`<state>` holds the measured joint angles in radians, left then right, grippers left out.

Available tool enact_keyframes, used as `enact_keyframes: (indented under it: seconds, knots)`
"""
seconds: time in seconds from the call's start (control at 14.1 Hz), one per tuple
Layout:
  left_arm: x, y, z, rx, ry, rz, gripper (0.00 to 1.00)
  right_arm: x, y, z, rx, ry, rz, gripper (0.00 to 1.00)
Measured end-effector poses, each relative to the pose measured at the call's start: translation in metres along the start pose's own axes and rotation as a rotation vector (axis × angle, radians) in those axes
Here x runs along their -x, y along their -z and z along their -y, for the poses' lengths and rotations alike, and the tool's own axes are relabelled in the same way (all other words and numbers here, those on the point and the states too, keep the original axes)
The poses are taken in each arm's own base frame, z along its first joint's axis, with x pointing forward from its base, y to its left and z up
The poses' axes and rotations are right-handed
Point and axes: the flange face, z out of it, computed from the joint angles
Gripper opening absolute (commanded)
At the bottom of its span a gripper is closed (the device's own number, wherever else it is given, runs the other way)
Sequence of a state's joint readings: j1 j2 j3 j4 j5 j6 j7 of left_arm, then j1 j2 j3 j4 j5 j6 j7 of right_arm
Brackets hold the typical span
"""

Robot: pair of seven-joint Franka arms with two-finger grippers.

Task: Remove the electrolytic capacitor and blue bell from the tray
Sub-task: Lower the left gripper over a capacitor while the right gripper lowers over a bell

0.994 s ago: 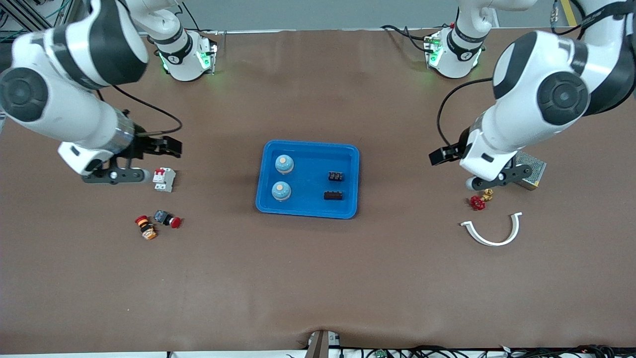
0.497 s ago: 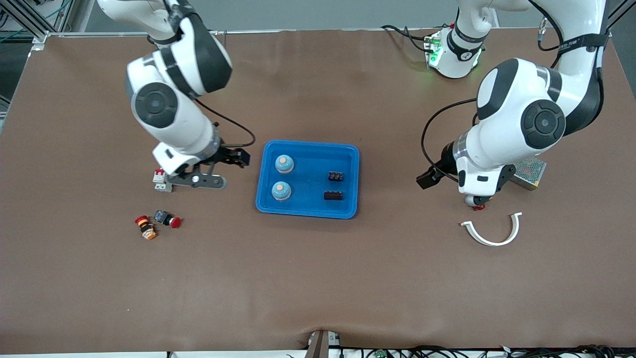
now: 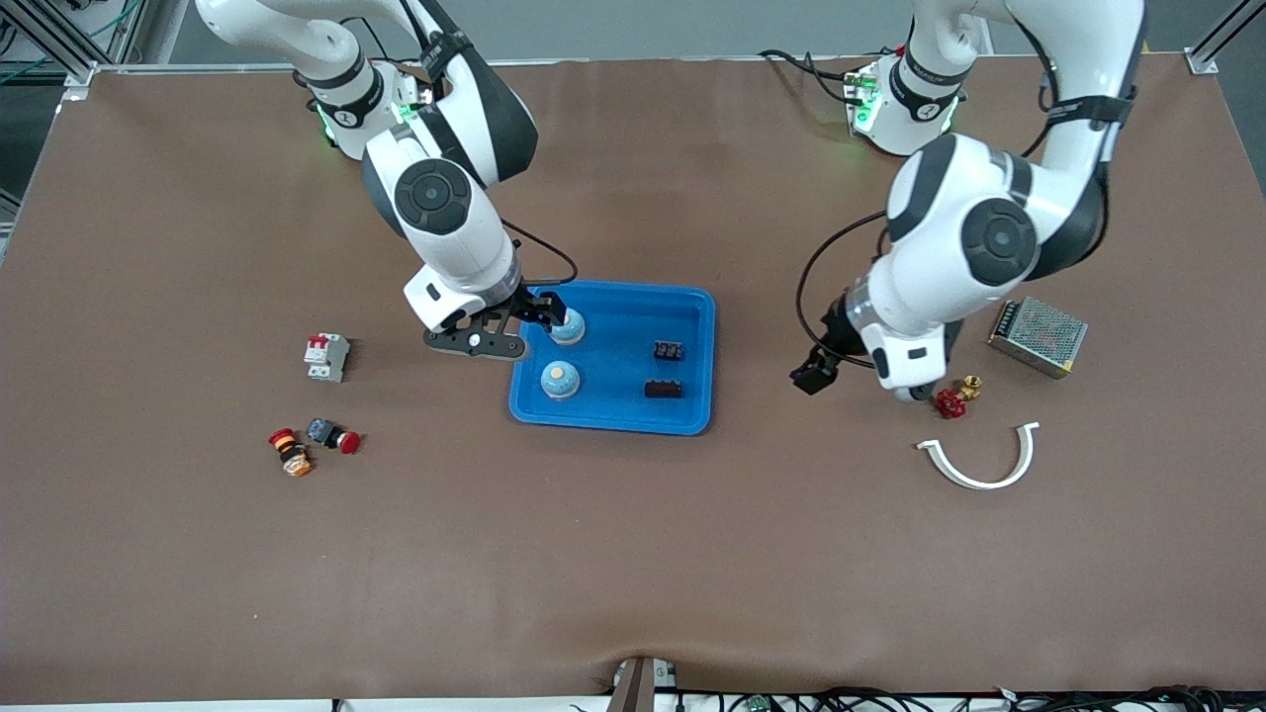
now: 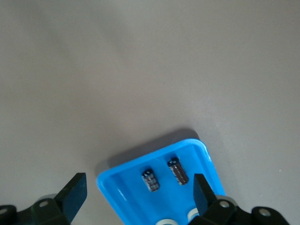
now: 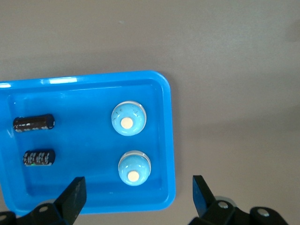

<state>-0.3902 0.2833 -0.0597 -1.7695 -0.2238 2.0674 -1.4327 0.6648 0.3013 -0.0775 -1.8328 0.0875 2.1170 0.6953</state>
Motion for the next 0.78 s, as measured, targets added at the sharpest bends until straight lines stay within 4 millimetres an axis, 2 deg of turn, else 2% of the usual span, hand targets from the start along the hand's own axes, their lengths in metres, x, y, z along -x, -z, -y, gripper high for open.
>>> enact_keyframes:
  seconds: [0.14, 0.35, 0.5, 0.64, 0.78]
  knots:
    - [0.022, -0.013, 0.000, 0.014, 0.076, -0.003, 1.00, 0.002, -0.014, -0.002, -0.011, -0.003, -0.017, 1.00]
    - [0.045, -0.032, -0.004, 0.041, 0.163, -0.007, 1.00, 0.007, -0.036, 0.012, -0.028, -0.016, -0.043, 1.00]
    - [0.058, -0.056, -0.009, 0.056, 0.216, -0.040, 1.00, 0.007, -0.055, 0.021, -0.044, -0.014, -0.068, 1.00]
    - [0.072, -0.085, -0.011, 0.043, 0.229, -0.081, 1.00, 0.004, -0.075, 0.022, -0.041, -0.015, -0.072, 1.00]
    - [0.082, -0.106, -0.017, 0.038, 0.272, -0.088, 1.00, 0.001, -0.089, 0.021, -0.031, -0.017, -0.068, 1.00]
